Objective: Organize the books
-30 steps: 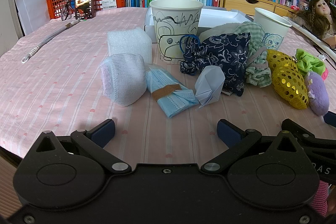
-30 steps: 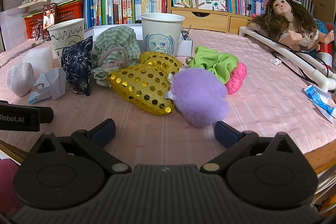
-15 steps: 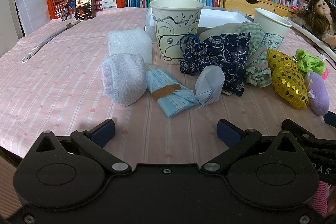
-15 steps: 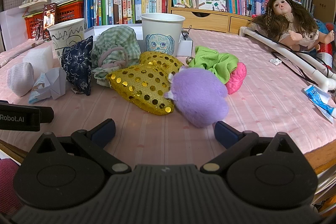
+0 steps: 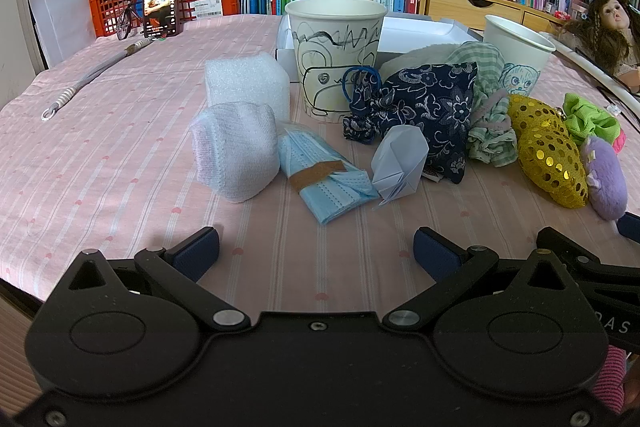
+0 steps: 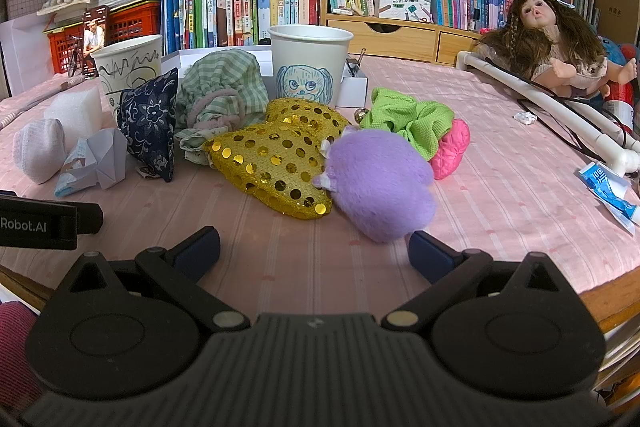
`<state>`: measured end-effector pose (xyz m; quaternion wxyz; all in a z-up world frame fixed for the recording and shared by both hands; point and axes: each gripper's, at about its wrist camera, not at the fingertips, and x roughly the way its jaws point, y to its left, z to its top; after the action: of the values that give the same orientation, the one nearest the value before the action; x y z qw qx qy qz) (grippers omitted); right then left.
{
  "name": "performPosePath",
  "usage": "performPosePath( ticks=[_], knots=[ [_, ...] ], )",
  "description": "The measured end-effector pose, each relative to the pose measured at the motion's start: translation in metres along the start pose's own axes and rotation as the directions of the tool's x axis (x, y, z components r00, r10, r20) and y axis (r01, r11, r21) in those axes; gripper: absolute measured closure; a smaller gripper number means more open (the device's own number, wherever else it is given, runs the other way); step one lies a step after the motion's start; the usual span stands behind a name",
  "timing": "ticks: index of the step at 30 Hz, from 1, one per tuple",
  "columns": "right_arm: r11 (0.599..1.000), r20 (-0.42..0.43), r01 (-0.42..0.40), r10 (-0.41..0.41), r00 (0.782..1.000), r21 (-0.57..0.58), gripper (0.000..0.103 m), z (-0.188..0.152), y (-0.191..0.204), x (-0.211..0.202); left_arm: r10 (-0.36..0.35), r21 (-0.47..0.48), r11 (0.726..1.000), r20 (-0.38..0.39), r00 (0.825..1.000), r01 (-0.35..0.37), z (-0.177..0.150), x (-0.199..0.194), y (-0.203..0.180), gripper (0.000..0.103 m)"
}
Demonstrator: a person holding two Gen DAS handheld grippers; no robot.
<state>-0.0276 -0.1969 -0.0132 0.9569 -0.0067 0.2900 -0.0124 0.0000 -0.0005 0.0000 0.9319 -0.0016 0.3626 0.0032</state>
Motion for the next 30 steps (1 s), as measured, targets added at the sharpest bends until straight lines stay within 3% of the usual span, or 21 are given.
performPosePath(
  ticks=[13, 22, 30],
  knots=[
    [0.999, 0.006, -0.028, 0.028, 1.000, -0.017, 0.000, -0.003, -0.003, -0.003, -0.014, 0.010, 1.000, 0.006, 1.000, 0.014, 0.001, 0.000, 0.007, 0.000],
    [1.000, 0.095, -0.018, 0.018, 0.995, -0.006, 0.000, -0.016, -0.003, -0.005, -0.012, 0.003, 1.000, 0.066, 0.998, 0.012, -0.007, -0.004, 0.007, 0.000],
    [0.999, 0.097, -0.043, 0.044, 0.994, -0.008, 0.000, -0.012, -0.007, -0.008, -0.010, -0.022, 1.000, 0.101, 0.995, 0.012, -0.009, -0.007, 0.011, 0.000]
  ],
)
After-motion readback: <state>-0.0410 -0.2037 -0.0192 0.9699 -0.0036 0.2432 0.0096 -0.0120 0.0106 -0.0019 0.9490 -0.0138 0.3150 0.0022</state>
